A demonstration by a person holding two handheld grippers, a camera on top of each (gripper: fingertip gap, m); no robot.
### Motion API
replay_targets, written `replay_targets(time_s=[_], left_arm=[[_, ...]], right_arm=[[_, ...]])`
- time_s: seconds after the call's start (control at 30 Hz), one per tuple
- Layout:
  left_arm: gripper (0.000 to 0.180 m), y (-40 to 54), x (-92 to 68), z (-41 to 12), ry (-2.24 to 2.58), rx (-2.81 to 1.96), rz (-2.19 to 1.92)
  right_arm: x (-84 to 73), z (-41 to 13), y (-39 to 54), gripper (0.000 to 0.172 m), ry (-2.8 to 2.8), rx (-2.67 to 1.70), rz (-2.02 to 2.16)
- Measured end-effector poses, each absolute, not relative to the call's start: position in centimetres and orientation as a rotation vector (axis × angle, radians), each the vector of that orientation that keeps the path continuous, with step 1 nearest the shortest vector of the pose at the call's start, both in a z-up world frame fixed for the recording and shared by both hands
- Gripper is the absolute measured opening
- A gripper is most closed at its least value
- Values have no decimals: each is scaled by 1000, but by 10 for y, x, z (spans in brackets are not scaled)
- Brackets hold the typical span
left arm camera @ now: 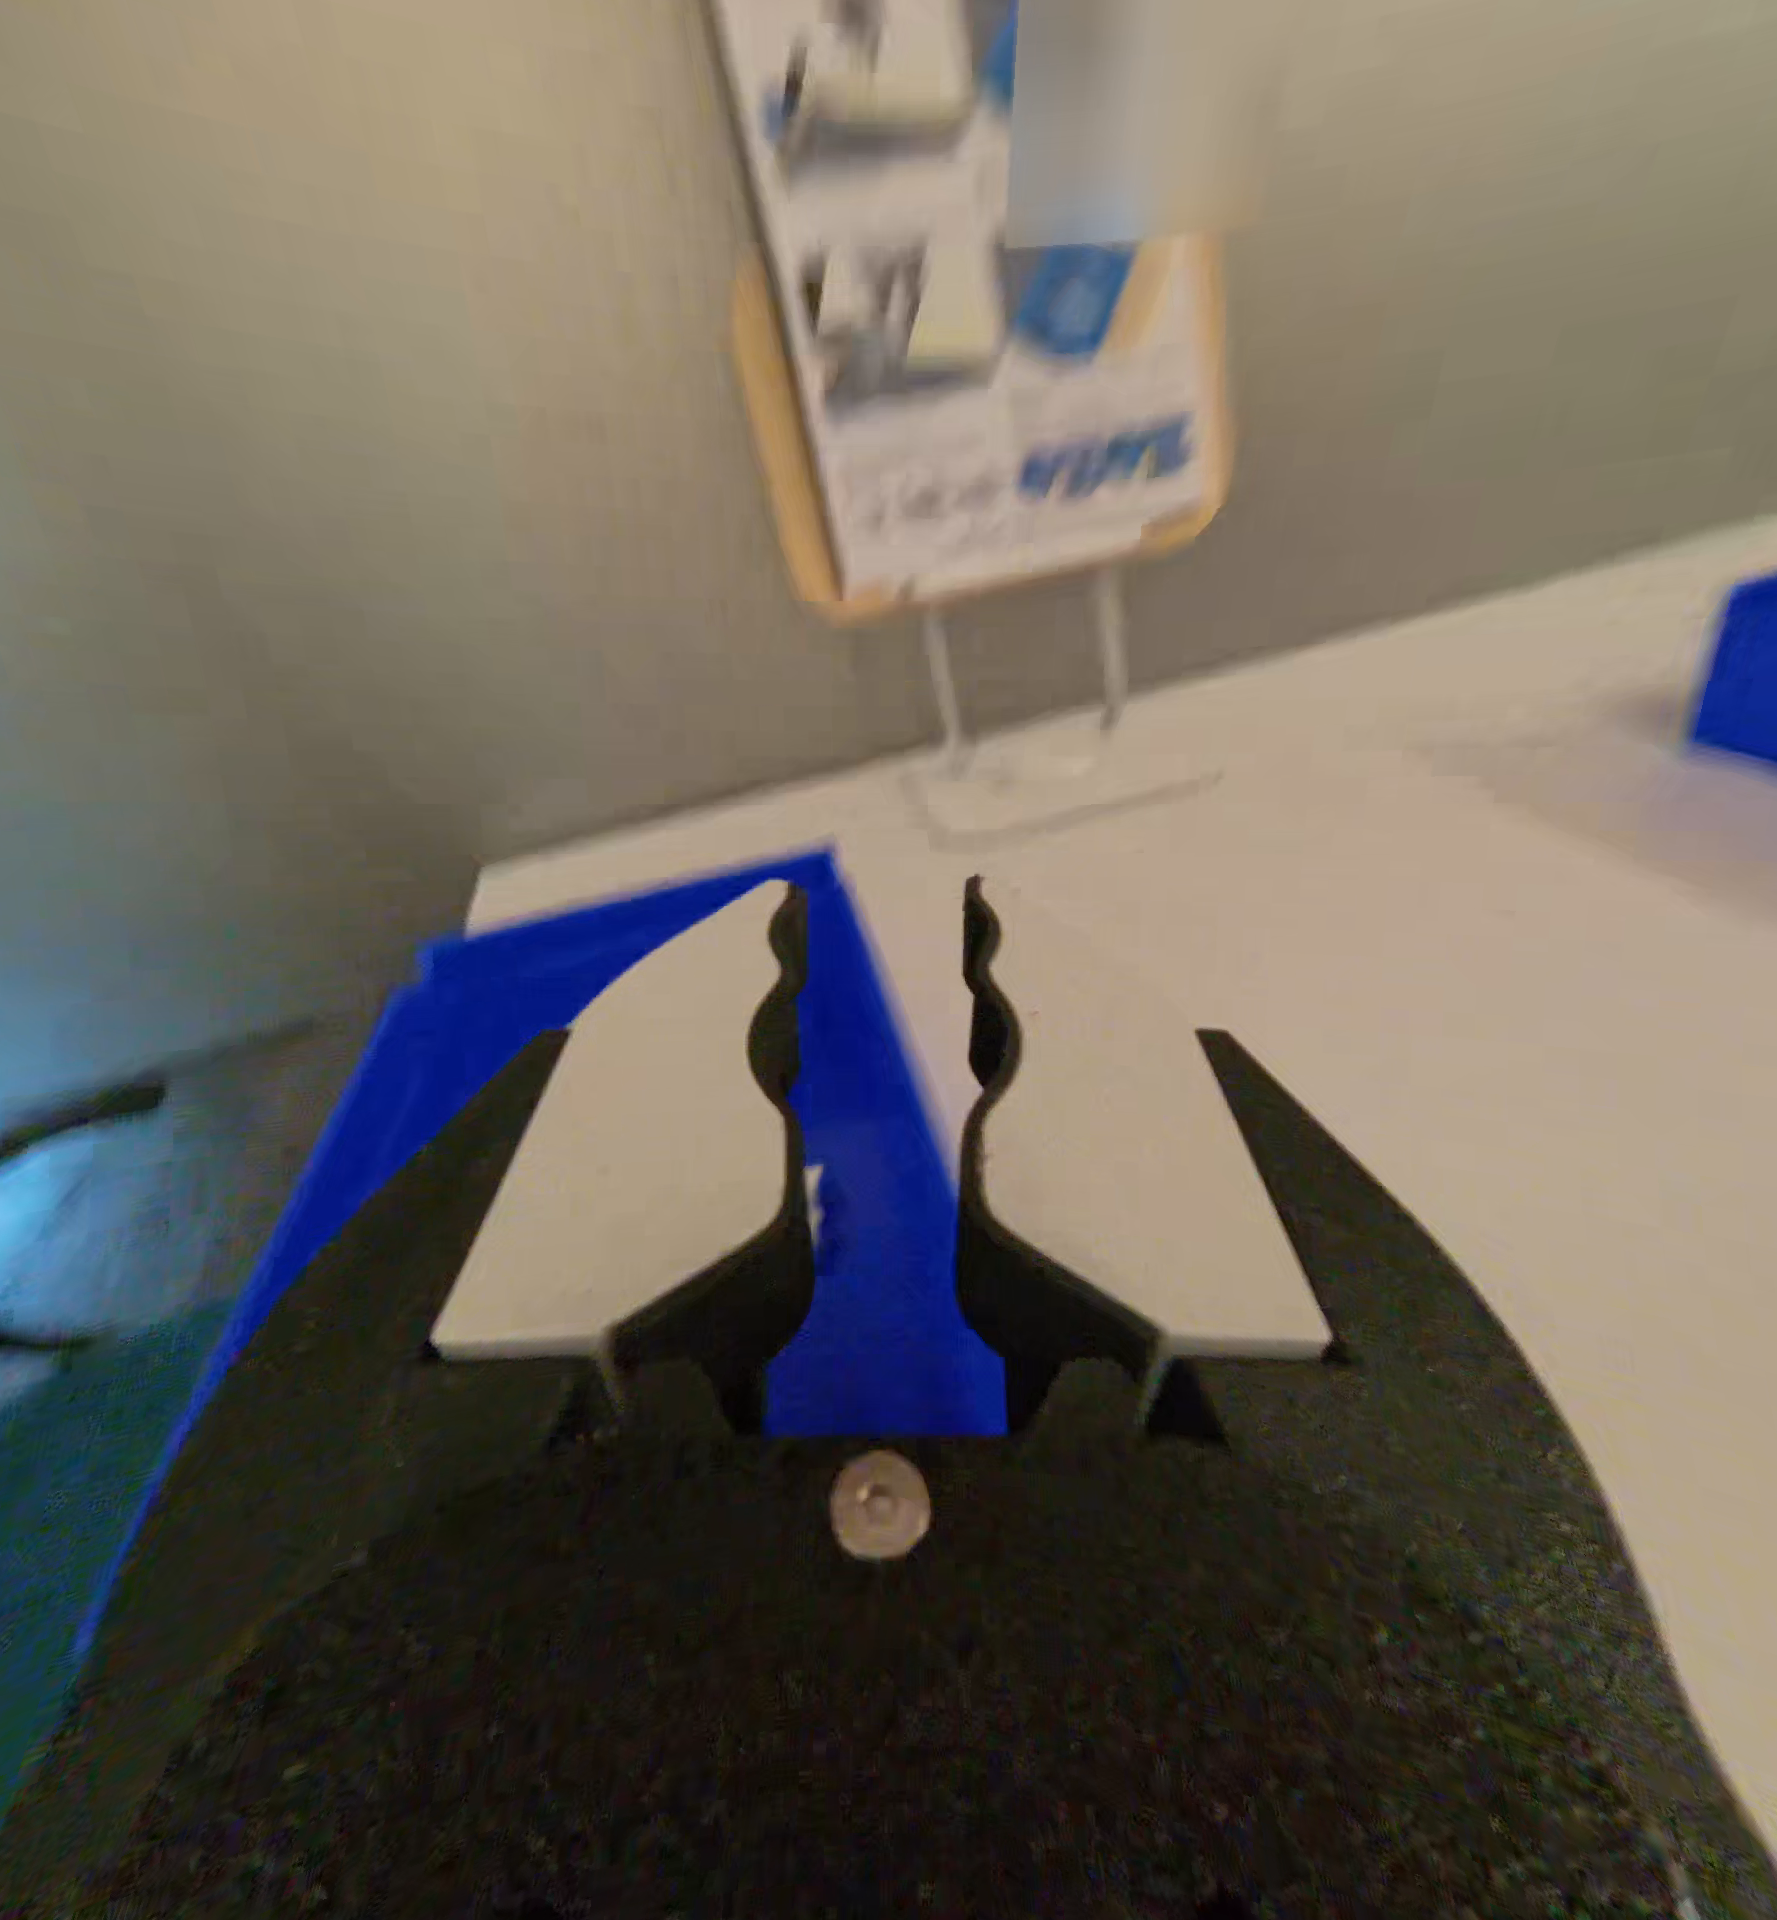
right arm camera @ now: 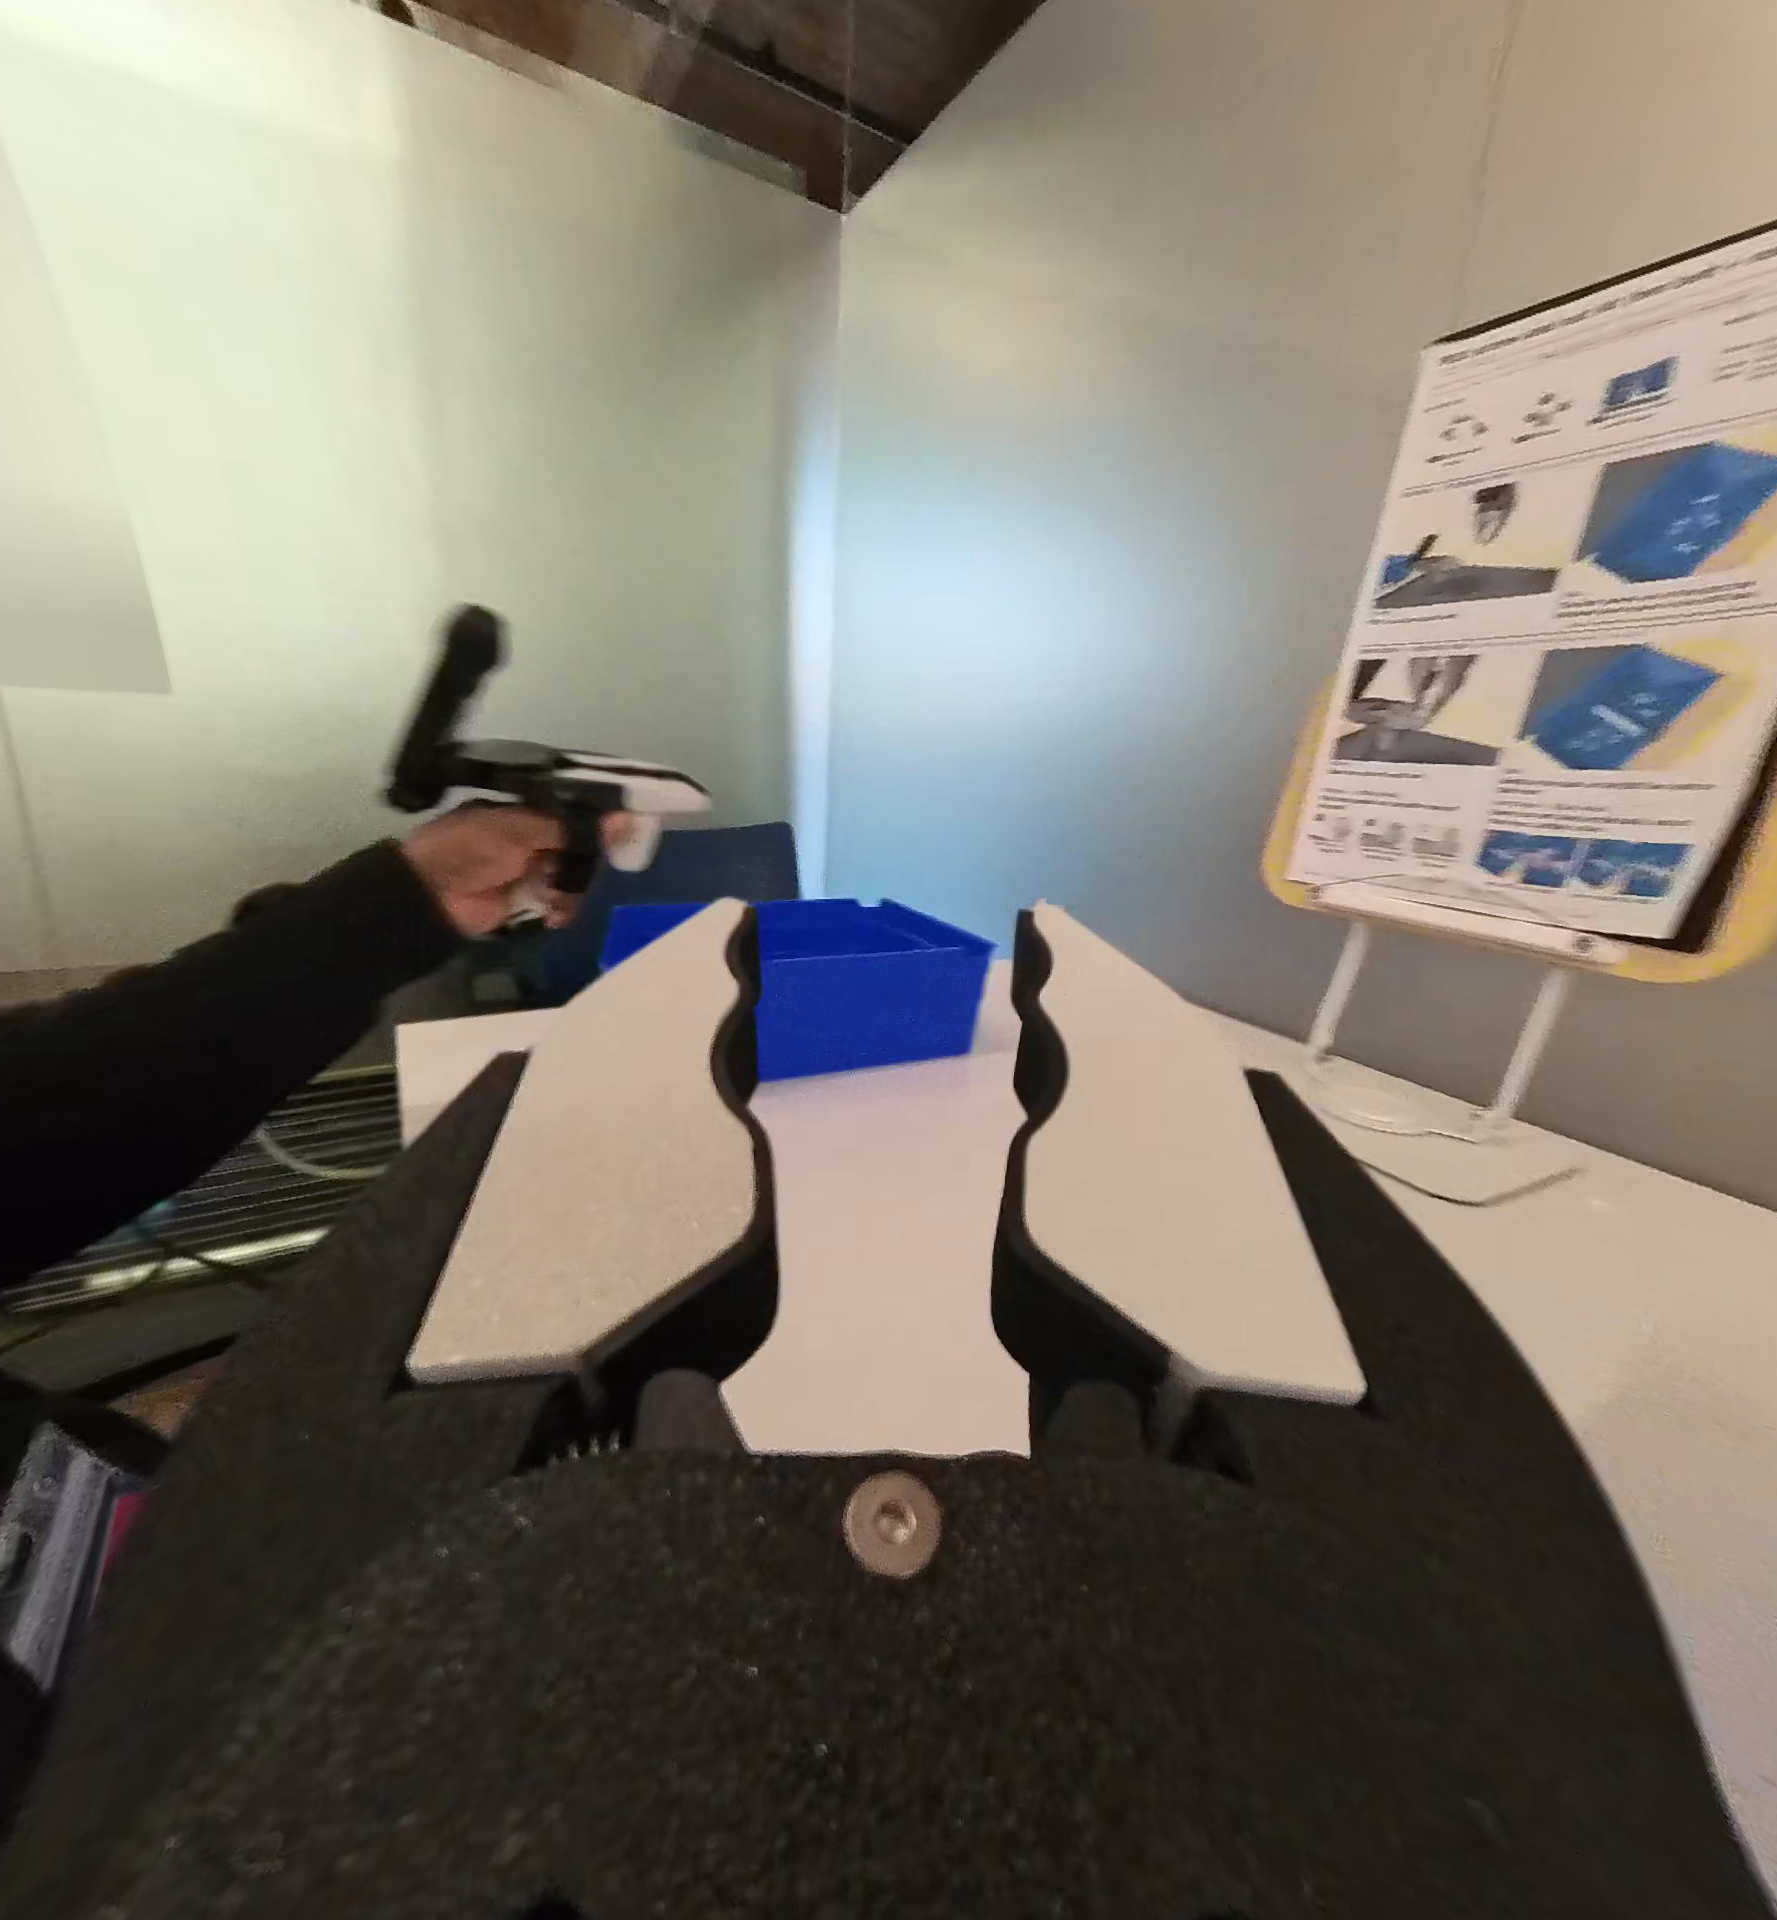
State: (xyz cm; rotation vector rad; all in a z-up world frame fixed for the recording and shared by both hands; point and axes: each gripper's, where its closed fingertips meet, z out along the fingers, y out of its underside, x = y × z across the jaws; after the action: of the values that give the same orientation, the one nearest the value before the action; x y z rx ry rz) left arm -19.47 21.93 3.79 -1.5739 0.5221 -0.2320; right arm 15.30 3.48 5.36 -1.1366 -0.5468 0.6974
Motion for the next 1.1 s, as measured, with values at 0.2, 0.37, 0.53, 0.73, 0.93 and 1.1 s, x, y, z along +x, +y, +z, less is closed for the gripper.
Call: replay_targets(time_s=[0.2, 0.37, 0.53, 0.73, 0.93, 1.1], left_arm=[[30, 333, -239, -75, 639, -2143, -267], [38, 389, -246, -118, 686, -2288, -205], [43, 398, -249, -151, 697, -2457, -222], [41, 399, -253, -165, 758, -2481, -230], [19, 406, -246, -164, 711, -2368, -260], [19, 398, -250, -152, 731, -2311, -179]], right_arm=[[110, 34, 44, 42, -629, -1143, 789], [95, 11, 37, 38, -738, -1185, 767], [90, -11, 41, 38, -797, -1259, 741], [87, -18, 44, 37, -767, -1271, 812], [85, -23, 45, 35, -739, -1275, 850], [85, -23, 41, 36, -774, -1253, 791]])
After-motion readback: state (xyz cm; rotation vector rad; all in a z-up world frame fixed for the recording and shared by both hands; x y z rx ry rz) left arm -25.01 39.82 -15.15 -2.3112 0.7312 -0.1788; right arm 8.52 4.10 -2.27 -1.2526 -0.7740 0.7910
